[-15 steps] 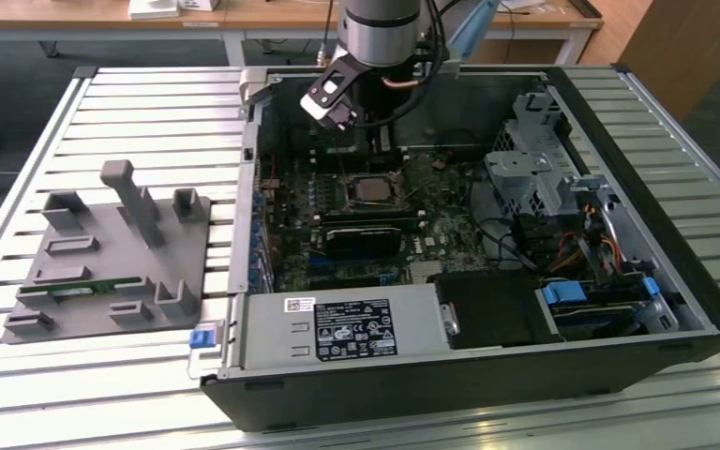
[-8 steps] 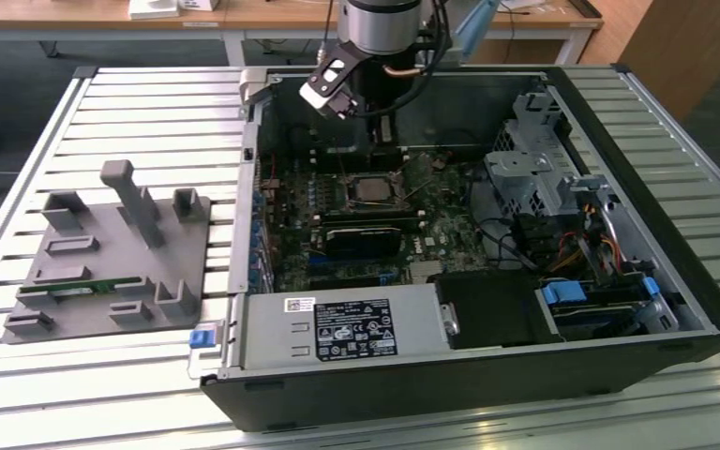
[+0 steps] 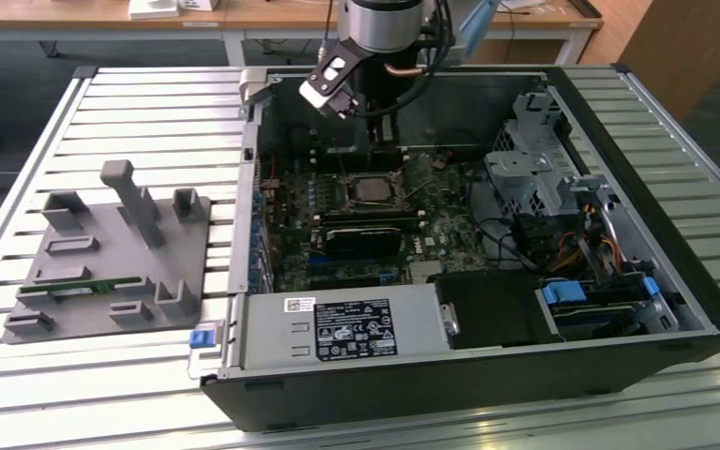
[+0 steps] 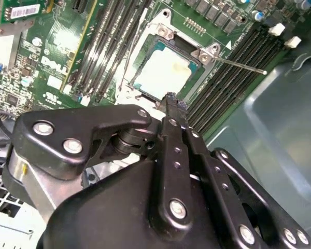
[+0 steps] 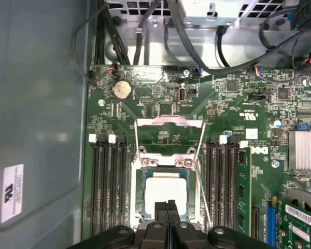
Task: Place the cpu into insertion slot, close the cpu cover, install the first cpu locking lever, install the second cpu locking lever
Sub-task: 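Close the cpu cover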
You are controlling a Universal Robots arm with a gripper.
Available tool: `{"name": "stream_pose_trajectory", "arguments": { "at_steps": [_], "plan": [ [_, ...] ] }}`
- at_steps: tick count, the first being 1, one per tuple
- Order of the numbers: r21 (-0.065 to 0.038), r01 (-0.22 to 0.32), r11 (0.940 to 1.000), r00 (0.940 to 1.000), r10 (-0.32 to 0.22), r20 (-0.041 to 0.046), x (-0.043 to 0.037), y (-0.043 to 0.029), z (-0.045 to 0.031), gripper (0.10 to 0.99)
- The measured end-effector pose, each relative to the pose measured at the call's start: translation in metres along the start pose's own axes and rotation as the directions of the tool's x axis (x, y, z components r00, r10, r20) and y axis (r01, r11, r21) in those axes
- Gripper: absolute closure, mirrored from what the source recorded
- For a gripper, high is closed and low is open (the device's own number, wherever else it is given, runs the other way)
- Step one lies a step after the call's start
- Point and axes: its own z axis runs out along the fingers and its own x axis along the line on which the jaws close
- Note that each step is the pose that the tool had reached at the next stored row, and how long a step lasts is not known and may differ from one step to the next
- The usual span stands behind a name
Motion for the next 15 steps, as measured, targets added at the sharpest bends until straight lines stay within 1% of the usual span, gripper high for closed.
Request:
{"name": "stream_pose_trajectory", "arguments": {
  "at_steps": [2, 4, 8, 10, 15],
  "plan": [
    [0.000, -0.001, 1.0000, 1.0000, 0.001, -0.0007, -0.0032, 0.0001, 0.0000, 0.980],
    [0.001, -0.001, 1.0000, 1.0000, 0.001, -0.0008, -0.0039, 0.0020, 0.0001, 0.980],
    [0.007, -0.001, 1.0000, 1.0000, 0.001, -0.0007, -0.0039, 0.0138, 0.0009, 0.980],
    [0.009, -0.001, 1.0000, 1.0000, 0.001, -0.0007, -0.0040, 0.0179, 0.0011, 0.980],
    [0.010, -0.001, 1.0000, 1.0000, 0.001, -0.0007, -0.0038, 0.0193, -0.0013, 0.980]
  ]
}}
